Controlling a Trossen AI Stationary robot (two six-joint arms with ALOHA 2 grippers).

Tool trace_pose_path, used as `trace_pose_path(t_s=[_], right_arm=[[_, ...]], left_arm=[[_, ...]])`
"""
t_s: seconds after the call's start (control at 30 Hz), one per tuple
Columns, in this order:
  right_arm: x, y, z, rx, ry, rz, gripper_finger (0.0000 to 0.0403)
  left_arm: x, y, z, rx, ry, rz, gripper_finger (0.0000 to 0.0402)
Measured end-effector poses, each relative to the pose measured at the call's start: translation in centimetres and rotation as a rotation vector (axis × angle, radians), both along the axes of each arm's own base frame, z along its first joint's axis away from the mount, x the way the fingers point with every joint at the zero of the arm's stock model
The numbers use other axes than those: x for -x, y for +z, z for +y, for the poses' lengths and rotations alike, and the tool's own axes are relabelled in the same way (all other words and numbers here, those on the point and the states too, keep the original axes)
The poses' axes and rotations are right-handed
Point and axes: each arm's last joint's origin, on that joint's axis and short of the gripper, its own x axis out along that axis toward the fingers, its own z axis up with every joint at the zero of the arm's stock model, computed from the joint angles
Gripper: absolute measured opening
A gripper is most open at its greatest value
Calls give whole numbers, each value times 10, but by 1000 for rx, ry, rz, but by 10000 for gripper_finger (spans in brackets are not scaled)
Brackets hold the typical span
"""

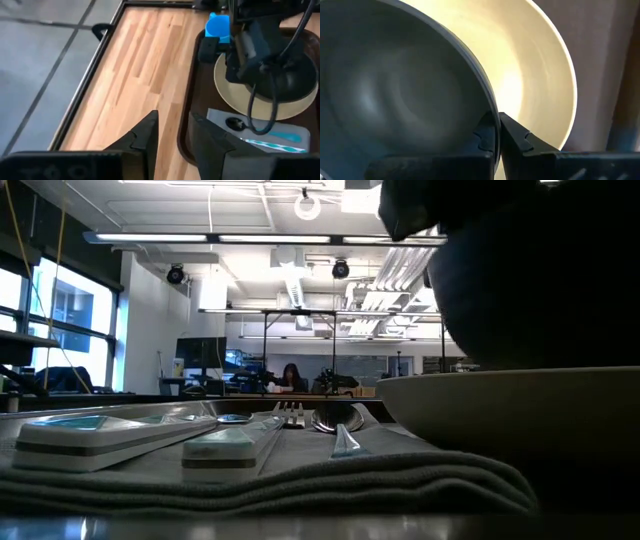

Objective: Set up tray
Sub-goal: Put the black bowl on the top of the white plate

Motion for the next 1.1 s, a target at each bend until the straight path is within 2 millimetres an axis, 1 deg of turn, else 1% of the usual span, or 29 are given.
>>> trace_pose_path(t_s=[0.17, 0.27, 0.4, 0.5, 0.57, 0.7, 0.8, 0.97, 1.1], right_arm=[[-8, -13, -7, 2, 46, 10, 0], [-12, -18, -14, 4, 60, 15, 0], [-14, -18, -22, -11, 48, 16, 0], [-14, -18, -25, -38, 29, 34, 0], [-13, -21, -24, -43, 30, 30, 0], [-2, -35, -16, -70, 26, 61, 0], [7, -42, -11, -73, 4, 66, 0], [13, -39, -10, -62, -30, 30, 0], [18, -36, -15, -26, -76, 12, 0]], left_arm=[[13, 1, -7, 33, 8, 11, 127], [14, 0, -13, 41, -6, 11, 122], [17, 0, -19, 48, -26, 8, 120], [18, 0, -21, 49, -29, 7, 120], [18, 0, -20, 49, -27, 7, 120], [18, 0, -20, 49, -27, 6, 120], [18, 0, -20, 49, -27, 7, 120], [17, 0, -20, 33, -23, 2, 120], [17, 0, -19, 20, -13, -5, 120]])
